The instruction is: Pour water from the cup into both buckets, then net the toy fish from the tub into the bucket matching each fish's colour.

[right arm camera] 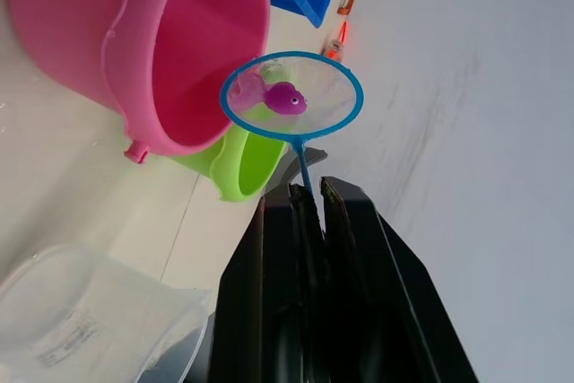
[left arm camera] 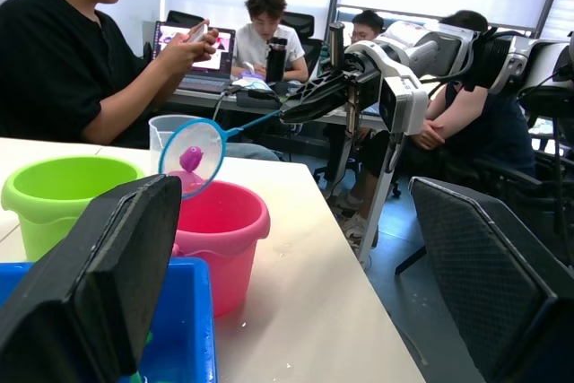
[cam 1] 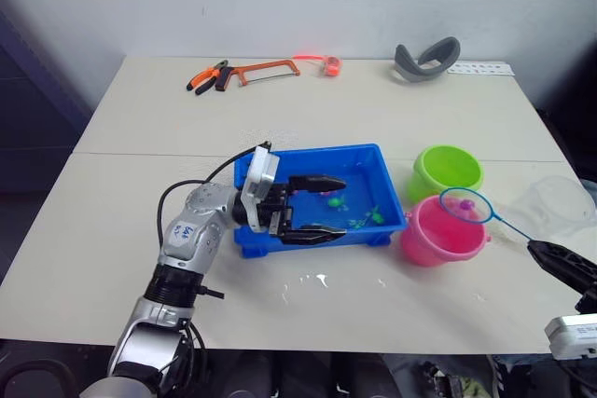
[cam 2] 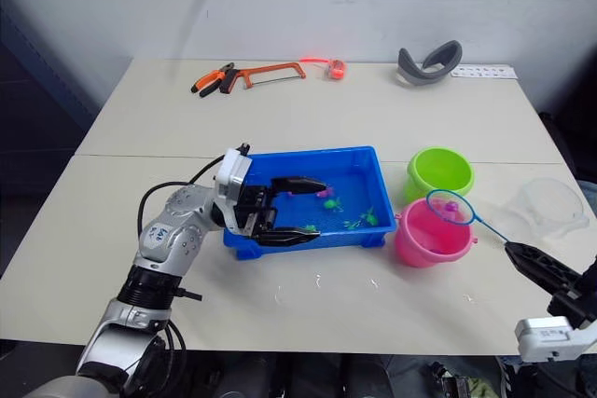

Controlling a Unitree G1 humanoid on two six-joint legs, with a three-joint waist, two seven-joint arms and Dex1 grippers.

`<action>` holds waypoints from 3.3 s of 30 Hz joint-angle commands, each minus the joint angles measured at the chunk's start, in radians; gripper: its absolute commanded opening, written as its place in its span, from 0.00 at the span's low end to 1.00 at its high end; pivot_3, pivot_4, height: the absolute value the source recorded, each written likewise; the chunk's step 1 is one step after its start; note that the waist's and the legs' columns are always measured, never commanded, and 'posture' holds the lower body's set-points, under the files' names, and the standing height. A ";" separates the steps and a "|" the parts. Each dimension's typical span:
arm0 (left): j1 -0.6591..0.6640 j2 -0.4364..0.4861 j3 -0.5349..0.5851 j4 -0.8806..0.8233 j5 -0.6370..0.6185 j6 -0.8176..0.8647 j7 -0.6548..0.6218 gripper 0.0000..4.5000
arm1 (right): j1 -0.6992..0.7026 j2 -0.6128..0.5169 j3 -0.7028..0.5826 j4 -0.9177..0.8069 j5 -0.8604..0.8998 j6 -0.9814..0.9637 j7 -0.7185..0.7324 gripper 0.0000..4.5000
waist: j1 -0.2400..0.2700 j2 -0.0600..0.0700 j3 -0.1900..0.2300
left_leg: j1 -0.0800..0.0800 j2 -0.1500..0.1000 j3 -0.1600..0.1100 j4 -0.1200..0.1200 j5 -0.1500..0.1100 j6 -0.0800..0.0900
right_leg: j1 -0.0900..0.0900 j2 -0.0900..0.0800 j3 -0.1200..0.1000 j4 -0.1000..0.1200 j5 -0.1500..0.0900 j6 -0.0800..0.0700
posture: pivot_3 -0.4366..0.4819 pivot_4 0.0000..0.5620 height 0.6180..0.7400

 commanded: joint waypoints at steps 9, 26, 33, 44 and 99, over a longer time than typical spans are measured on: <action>-0.014 0.009 -0.002 -0.031 -0.003 0.012 0.004 0.98 | 0.061 0.050 0.000 -0.048 -0.040 0.049 -0.059 0.00 | -0.002 0.000 0.000 | 0.000 0.000 0.000 0.000 0.000 0.000 | 0.000 0.000 0.001 0.000 0.000 0.000 | 0.48 0.27 1.00; 0.162 0.259 0.345 -0.097 -0.108 0.067 0.096 0.98 | -0.076 -0.154 0.383 -0.363 1.228 0.813 0.272 0.00 | -0.035 0.000 0.000 | 0.002 0.007 -0.001 0.000 0.000 -0.002 | 0.001 -0.001 0.000 0.002 -0.001 -0.003 | 0.48 0.27 1.00; 0.316 0.432 0.508 -0.042 -0.075 0.012 0.089 0.98 | -0.562 -0.190 0.664 -0.300 1.431 1.200 0.344 0.00 | -0.012 -0.001 0.001 | -0.001 0.007 -0.004 0.002 -0.002 -0.001 | 0.000 -0.004 -0.003 0.000 -0.002 -0.005 | 0.48 0.27 1.00; 0.485 0.456 0.556 -0.177 -0.084 -0.006 0.150 0.98 | -0.933 -0.127 0.990 -0.121 1.152 1.417 0.471 0.00 | -0.004 -0.001 0.002 | -0.006 0.002 -0.005 0.001 -0.004 0.001 | -0.003 -0.010 -0.008 0.000 -0.001 -0.004 | 0.48 0.27 1.00; 0.418 0.422 0.386 -0.185 -0.041 -0.058 0.151 0.98 | -0.951 0.080 0.889 0.005 1.027 1.595 0.723 0.00 | -0.026 -0.001 0.002 | -0.005 0.001 -0.003 0.001 -0.003 0.001 | -0.003 -0.010 -0.008 0.004 -0.001 -0.002 | 0.48 0.27 1.00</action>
